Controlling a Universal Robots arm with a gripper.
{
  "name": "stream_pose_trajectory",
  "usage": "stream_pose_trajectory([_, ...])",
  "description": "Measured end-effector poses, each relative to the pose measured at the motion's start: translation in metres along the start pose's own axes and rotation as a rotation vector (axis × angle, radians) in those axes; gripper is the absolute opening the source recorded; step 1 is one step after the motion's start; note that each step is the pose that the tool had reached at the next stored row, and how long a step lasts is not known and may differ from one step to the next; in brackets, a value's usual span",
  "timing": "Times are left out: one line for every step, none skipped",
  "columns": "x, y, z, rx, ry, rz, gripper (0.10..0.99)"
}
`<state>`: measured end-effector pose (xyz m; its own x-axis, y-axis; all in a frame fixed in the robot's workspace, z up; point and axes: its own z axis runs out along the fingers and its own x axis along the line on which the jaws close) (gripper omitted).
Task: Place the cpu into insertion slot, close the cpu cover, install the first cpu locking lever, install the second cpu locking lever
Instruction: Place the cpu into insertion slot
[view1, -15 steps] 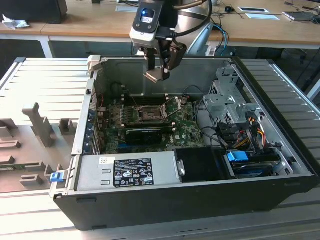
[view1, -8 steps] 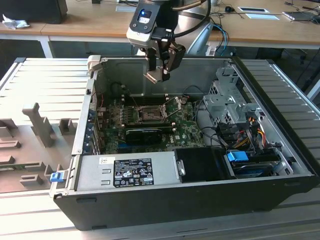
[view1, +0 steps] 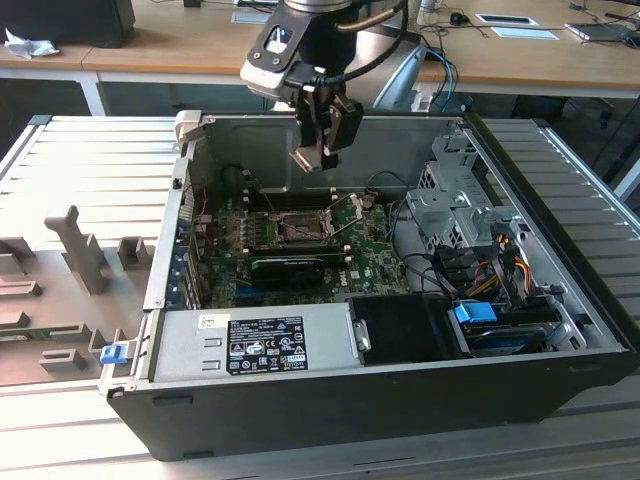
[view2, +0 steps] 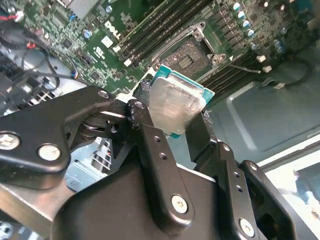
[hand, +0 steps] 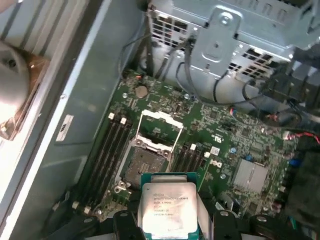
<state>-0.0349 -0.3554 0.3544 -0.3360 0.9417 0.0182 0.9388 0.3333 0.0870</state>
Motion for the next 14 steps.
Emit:
stream_pose_trajectory([0.0, -0.0001, 0.0013, 0.0, -0.0021, 0.025, 0.529])
stream_pose_trajectory([0.0, -0.0003, 0.0035, -0.001, -0.0064, 0.073, 0.529])
stream_pose_trajectory([-0.0001, -0.0005, 0.0055, -0.002, -0.0104, 0.12, 0.529])
stream_pose_trajectory([-0.0001, -0.0006, 0.0066, -0.002, -0.0116, 0.135, 0.529])
stream_pose_trajectory([-0.0001, -0.0006, 0.0075, -0.003, -0.0129, 0.151, 0.529])
stream_pose_trajectory([-0.0002, -0.0009, 0.0095, -0.003, -0.0155, 0.181, 0.529])
stream_pose_trajectory([-0.0002, -0.001, 0.0117, -0.003, -0.0183, 0.212, 0.529])
stream_pose_trajectory([-0.0002, -0.0011, 0.0128, -0.004, -0.0199, 0.231, 0.529])
stream_pose_trajectory([-0.0002, -0.0012, 0.0139, -0.004, -0.0217, 0.251, 0.529])
stream_pose_trajectory([-0.0003, -0.0013, 0.0151, -0.004, -0.0236, 0.273, 0.529])
stream_pose_trajectory([-0.0003, -0.0014, 0.0159, -0.005, -0.0249, 0.29, 0.529])
stream_pose_trajectory([-0.0003, -0.0014, 0.0169, -0.005, -0.0274, 0.317, 0.529])
stream_pose_trajectory([-0.0003, -0.0015, 0.0175, -0.005, -0.029, 0.336, 0.529])
stream_pose_trajectory([-0.0003, -0.0016, 0.0183, -0.006, -0.0311, 0.36, 0.529])
